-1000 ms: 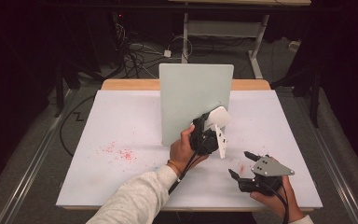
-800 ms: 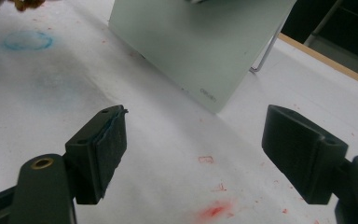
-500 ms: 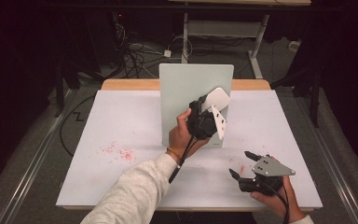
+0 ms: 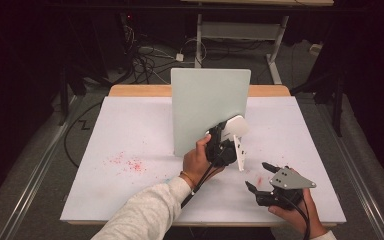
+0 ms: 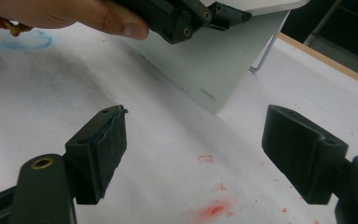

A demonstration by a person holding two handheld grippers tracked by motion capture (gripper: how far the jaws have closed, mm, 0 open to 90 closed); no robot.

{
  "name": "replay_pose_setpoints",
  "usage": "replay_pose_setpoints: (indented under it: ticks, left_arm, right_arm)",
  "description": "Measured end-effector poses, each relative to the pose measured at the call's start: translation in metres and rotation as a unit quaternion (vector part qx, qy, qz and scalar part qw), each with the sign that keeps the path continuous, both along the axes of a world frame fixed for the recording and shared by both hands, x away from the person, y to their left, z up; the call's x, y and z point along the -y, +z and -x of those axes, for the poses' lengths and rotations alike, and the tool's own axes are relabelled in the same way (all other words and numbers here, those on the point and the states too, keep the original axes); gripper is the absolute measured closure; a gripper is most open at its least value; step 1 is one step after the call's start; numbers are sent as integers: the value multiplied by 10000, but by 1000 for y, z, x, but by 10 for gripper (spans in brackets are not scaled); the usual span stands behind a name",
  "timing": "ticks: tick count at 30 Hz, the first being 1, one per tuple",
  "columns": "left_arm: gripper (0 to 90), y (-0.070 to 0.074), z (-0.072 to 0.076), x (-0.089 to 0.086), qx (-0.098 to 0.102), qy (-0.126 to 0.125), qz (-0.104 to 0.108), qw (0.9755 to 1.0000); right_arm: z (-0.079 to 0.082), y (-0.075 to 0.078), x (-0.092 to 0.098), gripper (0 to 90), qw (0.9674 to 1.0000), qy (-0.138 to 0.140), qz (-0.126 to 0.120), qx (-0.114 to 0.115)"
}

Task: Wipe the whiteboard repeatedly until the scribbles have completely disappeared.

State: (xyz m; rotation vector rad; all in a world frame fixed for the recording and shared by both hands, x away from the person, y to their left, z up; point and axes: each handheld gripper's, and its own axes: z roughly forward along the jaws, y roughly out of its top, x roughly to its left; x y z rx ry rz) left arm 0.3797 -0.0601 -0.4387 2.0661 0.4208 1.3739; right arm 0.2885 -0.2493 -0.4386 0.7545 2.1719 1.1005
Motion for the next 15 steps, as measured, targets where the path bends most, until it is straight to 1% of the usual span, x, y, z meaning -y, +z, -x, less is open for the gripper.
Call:
replay_pose_setpoints:
  ticks: [2,4,5,6,10,13,15]
  left_arm:
    - [291,5,-2,-2,-81,-67,33,9999]
    - [290,11,-4,-3,-75,-53,79,9999]
    - [290,16,-5,-4,-96,-41,157,9998]
    - [291,19,-7,-5,-117,-40,187,9997]
    - [290,41,-14,-9,-72,48,344,9994]
    - [291,53,-19,-13,-46,111,454,9989]
    - [290,57,-20,-14,-73,117,477,9988]
  right_arm:
    - [0,0,0,229,10000,2,1,-2]
    - [0,0,0,229,10000,3,4,-3]
    - [0,0,0,229,10000,10,2,-4]
    - [0,0,0,229,10000,14,12,-8]
    - [0,0,0,229,10000,-10,-7,-12]
    - [0,0,0,229,10000,23,18,15]
    - [0,0,0,229,10000,20,17,19]
